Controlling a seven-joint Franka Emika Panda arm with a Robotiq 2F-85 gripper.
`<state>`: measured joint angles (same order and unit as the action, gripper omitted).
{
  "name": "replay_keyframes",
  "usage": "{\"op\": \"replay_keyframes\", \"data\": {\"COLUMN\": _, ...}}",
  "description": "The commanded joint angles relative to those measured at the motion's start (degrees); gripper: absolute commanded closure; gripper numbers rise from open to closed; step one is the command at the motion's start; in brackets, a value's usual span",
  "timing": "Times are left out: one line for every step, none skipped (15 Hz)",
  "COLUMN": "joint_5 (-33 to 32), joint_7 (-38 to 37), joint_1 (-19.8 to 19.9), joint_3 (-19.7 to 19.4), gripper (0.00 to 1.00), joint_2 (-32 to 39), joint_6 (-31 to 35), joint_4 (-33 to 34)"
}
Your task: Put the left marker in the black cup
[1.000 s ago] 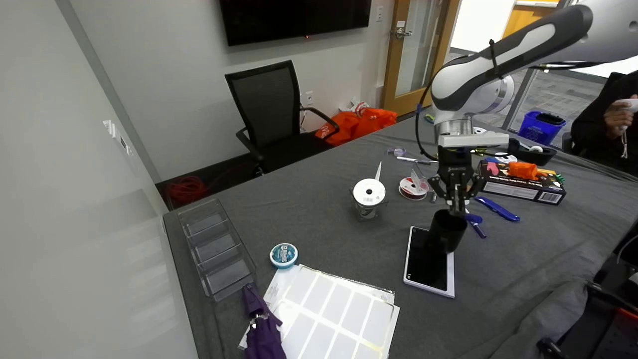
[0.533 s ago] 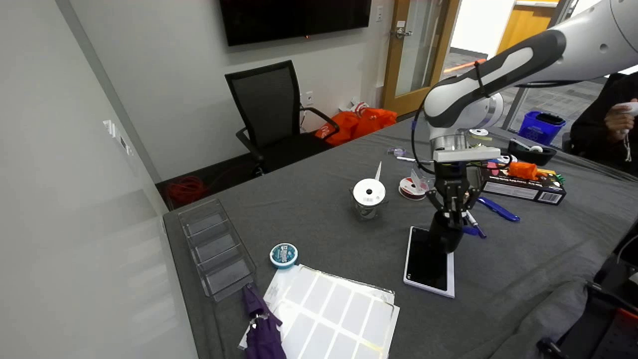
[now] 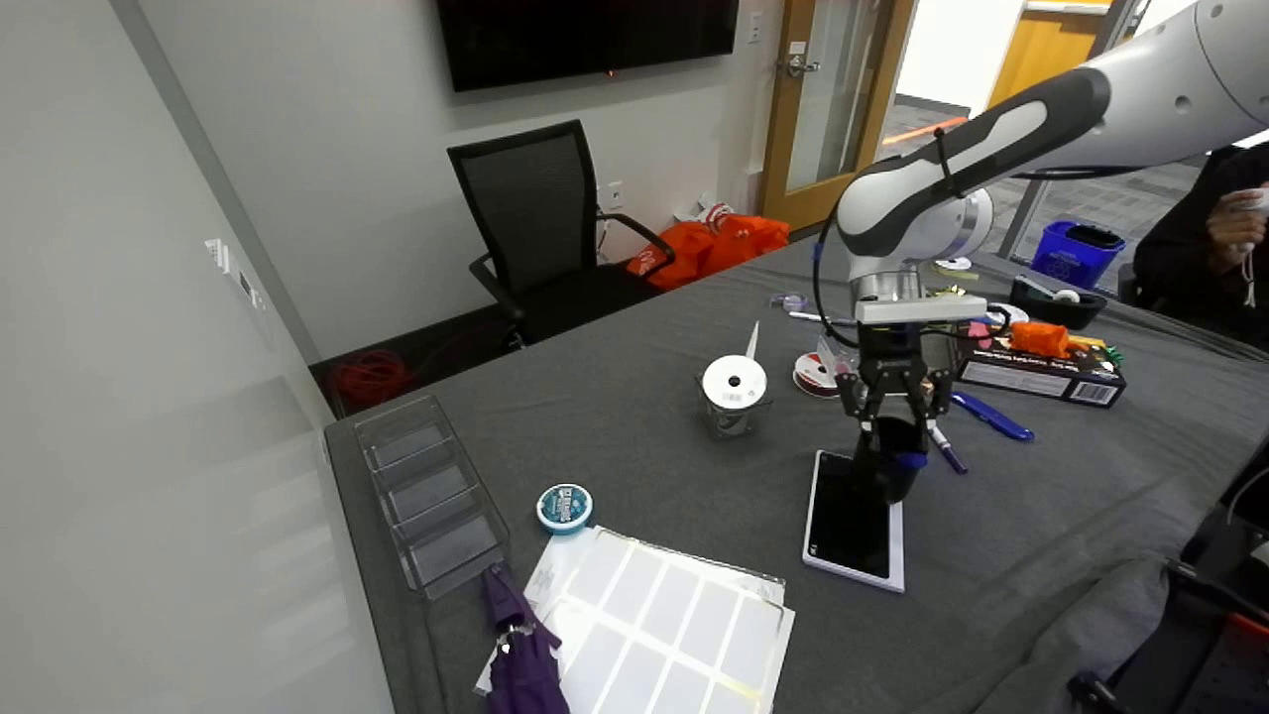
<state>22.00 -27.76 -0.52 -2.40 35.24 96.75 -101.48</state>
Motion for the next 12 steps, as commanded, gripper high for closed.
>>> {"op": "replay_keyframes", "data": {"joint_5": 0.92, "joint_7": 1.29, "joint_1": 0.31, "joint_3": 0.24, "gripper": 0.09, "joint_2": -0.21, "joint_6": -0.96, "joint_4": 0.7}}
{"op": "replay_keyframes", "data": {"joint_5": 0.62, "joint_7": 1.36, "joint_1": 0.17, "joint_3": 0.2, "gripper": 0.04, "joint_2": -0.69, "joint_6": -1.12, "joint_4": 0.47}}
{"op": "replay_keyframes", "data": {"joint_5": 0.8, "joint_7": 1.81, "joint_1": 0.23, "joint_3": 0.38, "gripper": 0.05, "joint_2": -1.34, "joint_6": -1.57, "joint_4": 0.04}}
{"op": "replay_keyframes", "data": {"joint_5": 0.61, "joint_7": 1.99, "joint_1": 0.05, "joint_3": 0.48, "gripper": 0.01, "joint_2": -1.72, "joint_6": -1.76, "joint_4": -0.35}}
{"op": "replay_keyframes", "data": {"joint_5": 0.6, "joint_7": 2.27, "joint_1": 0.01, "joint_3": 0.58, "gripper": 0.0, "joint_2": -1.96, "joint_6": -1.92, "joint_4": -0.65}}
{"op": "replay_keyframes", "data": {"joint_5": 0.45, "joint_7": 2.52, "joint_1": -0.09, "joint_3": 0.68, "gripper": 0.0, "joint_2": -2.28, "joint_6": -2.08, "joint_4": -1.02}}
{"op": "replay_keyframes", "data": {"joint_5": 0.34, "joint_7": 2.8, "joint_1": -0.21, "joint_3": 0.77, "gripper": 0.0, "joint_2": -2.62, "joint_6": -2.08, "joint_4": -1.36}}
{"op": "replay_keyframes", "data": {"joint_5": 0.06, "joint_7": 2.98, "joint_1": -0.46, "joint_3": 0.74, "gripper": 0.0, "joint_2": -3.1, "joint_6": -1.64, "joint_4": -1.84}}
{"op": "replay_keyframes", "data": {"joint_5": -0.63, "joint_7": 3.19, "joint_1": -1.05, "joint_3": 0.5, "gripper": 0.0, "joint_2": -4.23, "joint_6": 0.3, "joint_4": -3.01}}
{"op": "replay_keyframes", "data": {"joint_5": -1.56, "joint_7": 3.27, "joint_1": -1.69, "joint_3": 0.24, "gripper": 0.0, "joint_2": -5.37, "joint_6": 2.09, "joint_4": -4.03}}
{"op": "replay_keyframes", "data": {"joint_5": -1.86, "joint_7": 3.88, "joint_1": -1.99, "joint_3": 0.25, "gripper": 0.0, "joint_2": -6.94, "joint_6": 4.23, "joint_4": -5.37}}
{"op": "replay_keyframes", "data": {"joint_5": -2.41, "joint_7": 4.33, "joint_1": -2.32, "joint_3": 0.28, "gripper": 0.0, "joint_2": -8.37, "joint_6": 6.34, "joint_4": -6.56}}
